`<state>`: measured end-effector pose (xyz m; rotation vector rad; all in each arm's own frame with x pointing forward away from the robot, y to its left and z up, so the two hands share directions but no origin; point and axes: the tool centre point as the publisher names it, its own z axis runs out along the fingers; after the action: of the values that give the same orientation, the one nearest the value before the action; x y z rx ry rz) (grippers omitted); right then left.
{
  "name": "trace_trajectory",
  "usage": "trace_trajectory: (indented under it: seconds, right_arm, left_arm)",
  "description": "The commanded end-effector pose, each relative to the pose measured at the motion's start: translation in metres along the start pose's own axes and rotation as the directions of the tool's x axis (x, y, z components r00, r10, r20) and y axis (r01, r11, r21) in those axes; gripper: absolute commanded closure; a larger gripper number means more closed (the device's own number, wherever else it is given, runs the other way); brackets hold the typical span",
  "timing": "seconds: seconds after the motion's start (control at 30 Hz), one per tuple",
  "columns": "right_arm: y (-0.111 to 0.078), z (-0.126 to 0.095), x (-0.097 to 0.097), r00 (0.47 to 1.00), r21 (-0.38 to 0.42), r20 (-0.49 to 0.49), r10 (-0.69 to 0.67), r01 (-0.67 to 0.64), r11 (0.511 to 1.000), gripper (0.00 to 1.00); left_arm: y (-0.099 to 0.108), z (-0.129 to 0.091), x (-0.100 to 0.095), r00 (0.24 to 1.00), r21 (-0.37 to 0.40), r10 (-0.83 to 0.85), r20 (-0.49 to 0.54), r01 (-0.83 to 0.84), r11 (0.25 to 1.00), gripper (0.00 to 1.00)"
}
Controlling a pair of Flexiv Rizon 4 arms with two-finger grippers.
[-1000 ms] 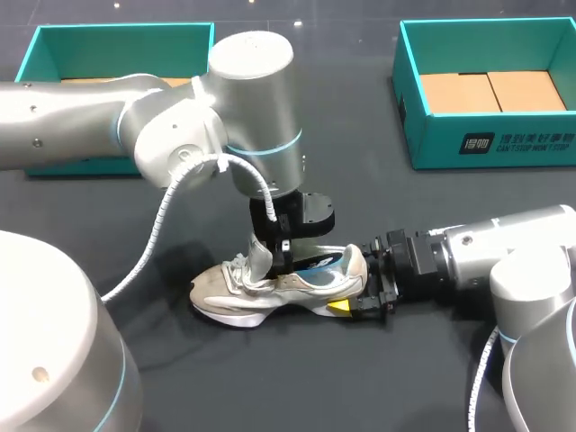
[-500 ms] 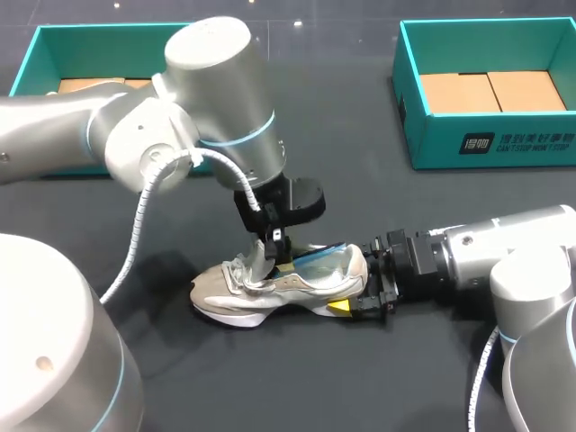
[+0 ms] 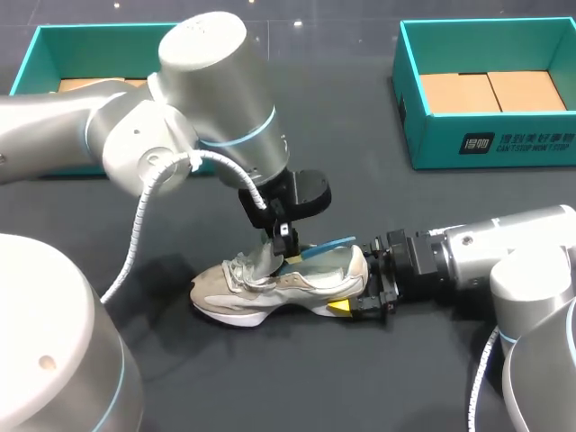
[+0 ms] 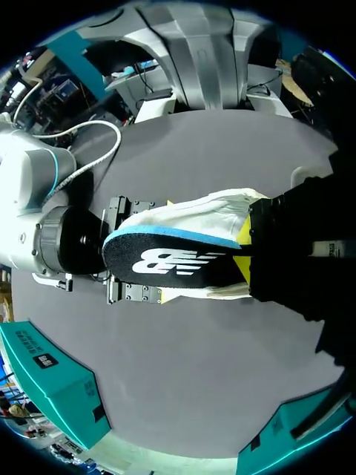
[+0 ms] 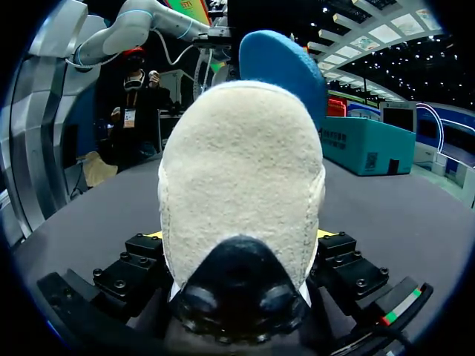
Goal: Take the shoe out of the shoebox, open the shoe tongue, remove and reinsert the insole, then place the shoe into the shoebox
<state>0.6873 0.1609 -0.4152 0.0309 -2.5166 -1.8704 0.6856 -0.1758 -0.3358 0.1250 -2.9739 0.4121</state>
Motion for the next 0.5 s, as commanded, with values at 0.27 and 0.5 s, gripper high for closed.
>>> trace_trajectory:
  seconds: [0.27, 0.5]
  right_arm:
    - [-0.001, 0.001, 0.0, 1.0, 0.005, -0.001, 0.0, 0.0, 1.0, 1.0]
    - [-0.001, 0.001, 0.0, 1.0, 0.005, -0.001, 0.0, 0.0, 1.0, 1.0]
  left_arm:
    - [-0.02, -0.008, -0.001, 0.998, 0.003, -0.011, 0.055, 0.011, 1.0, 1.0]
    - [-0.035, -0.004, -0.001, 0.995, -0.018, -0.014, 0.102, 0.016, 1.0, 1.0]
